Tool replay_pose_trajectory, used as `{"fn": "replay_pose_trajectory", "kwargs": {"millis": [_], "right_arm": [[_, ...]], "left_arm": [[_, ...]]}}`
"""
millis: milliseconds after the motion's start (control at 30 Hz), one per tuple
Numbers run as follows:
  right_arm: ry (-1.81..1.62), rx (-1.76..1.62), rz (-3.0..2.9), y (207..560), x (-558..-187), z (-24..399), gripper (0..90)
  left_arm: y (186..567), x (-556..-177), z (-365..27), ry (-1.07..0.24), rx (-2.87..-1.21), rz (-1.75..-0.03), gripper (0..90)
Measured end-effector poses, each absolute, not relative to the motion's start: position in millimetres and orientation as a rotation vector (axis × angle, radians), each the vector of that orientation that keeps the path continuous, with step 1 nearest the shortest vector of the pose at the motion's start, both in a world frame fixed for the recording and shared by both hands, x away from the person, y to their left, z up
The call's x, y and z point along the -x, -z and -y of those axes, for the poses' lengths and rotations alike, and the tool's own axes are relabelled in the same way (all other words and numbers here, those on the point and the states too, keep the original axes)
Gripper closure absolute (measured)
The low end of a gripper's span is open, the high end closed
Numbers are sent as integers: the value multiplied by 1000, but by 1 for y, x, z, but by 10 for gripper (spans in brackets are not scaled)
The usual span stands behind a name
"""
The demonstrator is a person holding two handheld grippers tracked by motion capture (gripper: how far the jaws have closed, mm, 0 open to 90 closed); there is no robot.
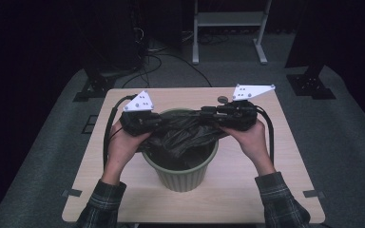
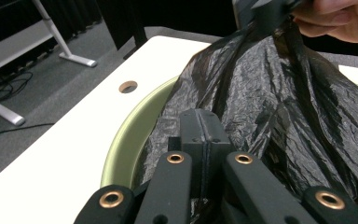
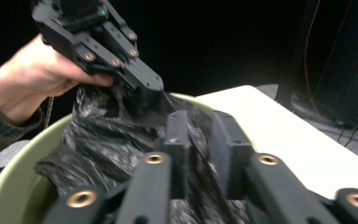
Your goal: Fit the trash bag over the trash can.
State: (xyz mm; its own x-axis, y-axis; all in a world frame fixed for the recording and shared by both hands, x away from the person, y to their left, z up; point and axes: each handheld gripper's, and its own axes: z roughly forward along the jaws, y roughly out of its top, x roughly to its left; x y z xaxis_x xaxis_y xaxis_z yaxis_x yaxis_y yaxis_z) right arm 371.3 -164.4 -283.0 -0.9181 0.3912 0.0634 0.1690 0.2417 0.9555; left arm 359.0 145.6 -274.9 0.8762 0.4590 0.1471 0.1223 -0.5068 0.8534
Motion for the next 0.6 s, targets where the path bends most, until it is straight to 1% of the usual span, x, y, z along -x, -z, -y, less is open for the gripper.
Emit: {"fn": "replay_pose_trajectory", "kwargs": {"millis": [100,300,333,367,433,600], "right_arm": [[-1783,-507,-2298,280,-365,168,686],[-1723,-480,-2340,283,-362,159,666],[-1708,-485,-2347,285,-363,156,692],[-1688,-486,-2355,286,-365,154,769],[-1671,-495,-2358,289,-366,152,890],[-1698,-487,-2367,294,-361,158,899]], "left_arm": [[276,-361,-146,-441,-2081,-440,900],[275,-361,-147,-427,-2064,-443,900],[275,-361,-146,-424,-2063,-441,900],[275,-361,-146,-426,-2066,-443,900],[274,-361,-147,-430,-2066,-452,900],[276,-369,-161,-437,-2057,-526,900]]}}
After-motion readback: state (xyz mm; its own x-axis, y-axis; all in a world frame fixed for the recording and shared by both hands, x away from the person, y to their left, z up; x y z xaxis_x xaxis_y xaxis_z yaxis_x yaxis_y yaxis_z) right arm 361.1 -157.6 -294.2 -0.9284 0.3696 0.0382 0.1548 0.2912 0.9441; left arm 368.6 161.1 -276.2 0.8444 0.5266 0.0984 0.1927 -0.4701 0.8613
